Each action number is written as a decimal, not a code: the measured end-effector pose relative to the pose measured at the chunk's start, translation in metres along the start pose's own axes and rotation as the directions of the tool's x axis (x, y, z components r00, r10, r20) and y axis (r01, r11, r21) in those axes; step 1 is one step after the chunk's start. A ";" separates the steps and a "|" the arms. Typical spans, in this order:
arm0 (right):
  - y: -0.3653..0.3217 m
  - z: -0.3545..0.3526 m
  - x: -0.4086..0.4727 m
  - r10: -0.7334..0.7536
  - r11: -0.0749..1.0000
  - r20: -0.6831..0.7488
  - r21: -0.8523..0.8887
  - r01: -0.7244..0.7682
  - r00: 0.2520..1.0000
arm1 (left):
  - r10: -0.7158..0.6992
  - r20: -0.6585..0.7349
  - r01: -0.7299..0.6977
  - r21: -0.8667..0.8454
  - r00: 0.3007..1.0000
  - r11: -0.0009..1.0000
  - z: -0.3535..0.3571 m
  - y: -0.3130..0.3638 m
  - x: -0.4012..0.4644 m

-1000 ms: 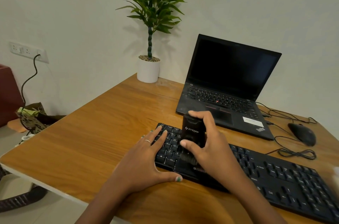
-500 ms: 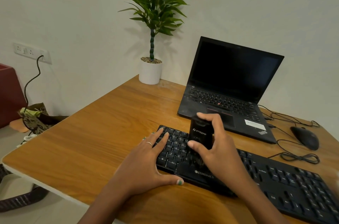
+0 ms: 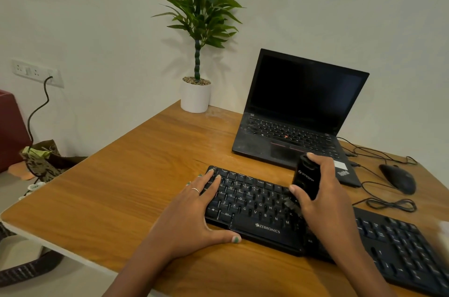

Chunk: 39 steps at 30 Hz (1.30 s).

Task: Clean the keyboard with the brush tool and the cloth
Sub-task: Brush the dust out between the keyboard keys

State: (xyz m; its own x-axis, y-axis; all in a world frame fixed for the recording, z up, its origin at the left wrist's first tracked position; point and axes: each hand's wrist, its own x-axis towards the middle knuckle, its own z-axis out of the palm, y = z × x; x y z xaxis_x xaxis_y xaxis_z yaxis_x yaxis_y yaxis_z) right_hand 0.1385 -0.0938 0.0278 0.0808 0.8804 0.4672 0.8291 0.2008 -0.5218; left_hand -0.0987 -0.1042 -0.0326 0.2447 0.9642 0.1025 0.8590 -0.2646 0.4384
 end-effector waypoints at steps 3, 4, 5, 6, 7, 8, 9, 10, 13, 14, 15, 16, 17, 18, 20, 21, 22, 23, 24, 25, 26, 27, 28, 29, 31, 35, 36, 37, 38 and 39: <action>0.005 -0.006 -0.005 0.035 0.999 -0.014 0.033 -0.035 0.999 | 0.050 -0.042 -0.045 0.107 0.998 0.993 0.002 -0.002 0.002; 0.007 -0.007 -0.006 0.045 0.998 -0.021 0.049 -0.044 0.999 | 0.069 -0.042 -0.062 0.164 0.997 0.985 0.001 -0.001 0.003; 0.008 -0.008 -0.007 0.052 0.997 -0.027 0.064 -0.051 0.998 | 0.082 -0.029 -0.075 0.205 0.996 0.976 -0.001 -0.001 0.004; 0.009 -0.008 -0.008 0.060 0.995 -0.029 0.078 -0.058 0.998 | 0.091 -0.007 -0.087 0.223 0.996 0.971 -0.002 0.000 0.006; 0.011 -0.009 -0.008 0.071 0.993 -0.029 0.092 -0.068 0.997 | 0.104 0.016 -0.105 0.226 0.994 0.968 -0.006 0.000 0.008; 0.011 -0.010 -0.009 0.080 0.992 -0.025 0.102 -0.078 0.996 | 0.118 0.039 -0.124 0.217 0.992 0.968 -0.009 -0.001 0.011; 0.013 -0.011 -0.008 0.085 0.991 -0.019 0.109 -0.082 0.996 | 0.130 0.052 -0.138 0.188 0.990 0.973 -0.012 -0.001 0.015; 0.014 -0.012 -0.008 0.086 0.990 -0.013 0.116 -0.084 0.996 | 0.132 0.053 -0.138 0.120 0.990 0.983 -0.015 -0.001 0.019; 0.019 -0.014 -0.004 0.096 0.983 0.038 0.153 -0.101 0.995 | 0.041 -0.007 -0.042 -0.253 0.999 0.967 -0.018 -0.006 0.028; 0.021 -0.015 -0.002 0.097 0.978 0.060 0.178 -0.107 0.993 | -0.010 -0.030 -0.001 -0.352 0.999 0.936 -0.016 -0.009 0.031; 0.022 -0.017 0.000 0.099 0.970 0.073 0.215 -0.112 0.992 | -0.057 -0.046 0.033 -0.410 0.997 0.911 -0.014 -0.012 0.033; 0.024 -0.018 0.002 0.097 0.960 0.072 0.257 -0.112 0.993 | -0.090 -0.053 0.058 -0.433 0.995 0.900 -0.013 -0.014 0.034; 0.025 -0.020 0.005 0.095 0.949 0.059 0.295 -0.108 0.994 | -0.101 -0.052 0.070 -0.425 0.994 0.902 -0.011 -0.016 0.035; 0.025 -0.020 0.008 0.091 0.944 0.038 0.316 -0.098 0.995 | -0.099 -0.045 0.074 -0.392 0.994 0.917 -0.010 -0.017 0.035; 0.026 -0.017 0.015 0.068 0.949 -0.001 0.310 -0.064 0.998 | -0.086 -0.025 0.075 -0.288 0.996 0.955 -0.006 -0.017 0.035; 0.025 -0.014 0.019 0.044 0.957 -0.001 0.286 -0.042 0.999 | -0.082 -0.017 0.075 -0.253 0.997 0.965 -0.004 -0.018 0.035; 0.023 -0.009 0.024 0.013 0.967 0.022 0.254 -0.018 1.000 | -0.080 -0.013 0.075 -0.235 0.997 0.969 -0.002 -0.019 0.035; 0.021 -0.004 0.028 -0.018 0.974 0.062 0.226 0.004 0.998 | -0.081 -0.012 0.076 -0.227 0.997 0.971 -0.001 -0.020 0.035; 0.019 0.001 0.033 -0.045 0.976 0.106 0.216 0.021 0.993 | -0.081 -0.012 0.076 -0.219 0.997 0.973 0.000 -0.021 0.035; 0.017 0.006 0.038 -0.068 0.973 0.145 0.227 0.034 0.987 | -0.079 -0.009 0.076 -0.209 0.997 0.975 0.000 -0.021 0.035; 0.013 0.011 0.043 -0.091 0.966 0.175 0.255 0.044 0.980 | -0.077 -0.003 0.075 -0.198 0.997 0.977 0.000 -0.021 0.034; 0.009 0.016 0.047 -0.113 0.956 0.201 0.289 0.051 0.973 | -0.072 0.001 0.071 -0.186 0.997 0.980 -0.001 -0.020 0.034; 0.004 0.022 0.051 -0.141 0.946 0.227 0.318 0.063 0.964 | -0.067 0.003 0.066 -0.174 0.998 0.982 -0.002 -0.019 0.033; -0.001 0.027 0.053 -0.176 0.938 0.252 0.335 0.085 0.951 | -0.062 0.005 0.062 -0.164 0.998 0.985 -0.002 -0.018 0.033; -0.012 0.036 0.057 -0.248 0.926 0.291 0.352 0.137 0.924 | -0.059 0.012 0.060 -0.150 0.998 0.987 -0.003 -0.018 0.033; -0.007 0.029 0.062 -0.295 0.925 0.369 0.344 0.165 0.881 | -0.061 0.018 0.063 -0.137 0.998 0.989 -0.002 -0.020 0.033; 0.000 0.022 0.064 -0.283 0.930 0.385 0.334 0.154 0.878 | -0.058 0.014 0.059 -0.135 0.998 0.989 -0.001 -0.021 0.034; 0.008 0.015 0.065 -0.269 0.937 0.397 0.320 0.143 0.878 | -0.054 0.010 0.054 -0.132 0.999 0.990 -0.001 -0.021 0.034; 0.017 0.007 0.067 -0.253 0.945 0.407 0.297 0.134 0.878 | -0.051 0.008 0.052 -0.127 0.999 0.991 -0.001 -0.021 0.034; 0.025 0.000 0.069 -0.235 0.956 0.419 0.264 0.130 0.877 | -0.049 0.008 0.050 -0.125 0.999 0.991 -0.001 -0.021 0.034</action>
State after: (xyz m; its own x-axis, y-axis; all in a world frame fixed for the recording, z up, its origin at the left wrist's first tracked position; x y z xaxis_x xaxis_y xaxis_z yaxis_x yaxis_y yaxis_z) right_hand 0.1648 -0.0285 0.0471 -0.3557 0.9049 0.2335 0.6569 0.4198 -0.6263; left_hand -0.1087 -0.0657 -0.0374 0.2056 0.9759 0.0733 0.8069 -0.2114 0.5515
